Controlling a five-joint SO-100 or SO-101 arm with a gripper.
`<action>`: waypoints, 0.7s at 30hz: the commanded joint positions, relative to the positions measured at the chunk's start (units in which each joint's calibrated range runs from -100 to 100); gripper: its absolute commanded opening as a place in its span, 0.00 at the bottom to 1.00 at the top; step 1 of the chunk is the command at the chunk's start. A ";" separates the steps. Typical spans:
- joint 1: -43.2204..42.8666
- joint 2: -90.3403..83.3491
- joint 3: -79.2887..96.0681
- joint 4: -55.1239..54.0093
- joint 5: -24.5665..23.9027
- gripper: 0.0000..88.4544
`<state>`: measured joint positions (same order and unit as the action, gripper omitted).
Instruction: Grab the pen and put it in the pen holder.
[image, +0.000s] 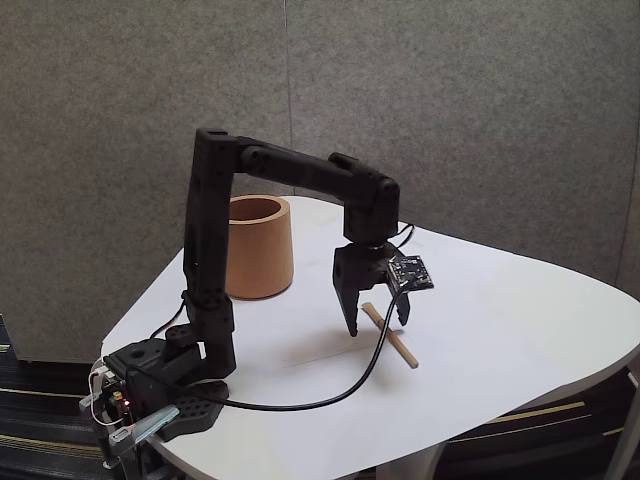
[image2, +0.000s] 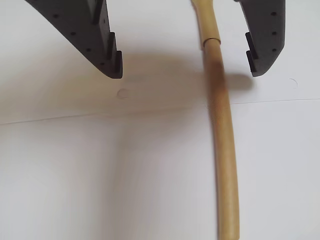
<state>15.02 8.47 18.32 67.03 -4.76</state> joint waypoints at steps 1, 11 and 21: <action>0.21 -3.06 -0.54 -2.80 0.10 0.41; 0.94 -2.41 -1.44 -4.92 0.10 0.41; 0.72 0.52 -1.81 -4.92 0.10 0.41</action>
<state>16.05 8.81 18.41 62.37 -4.76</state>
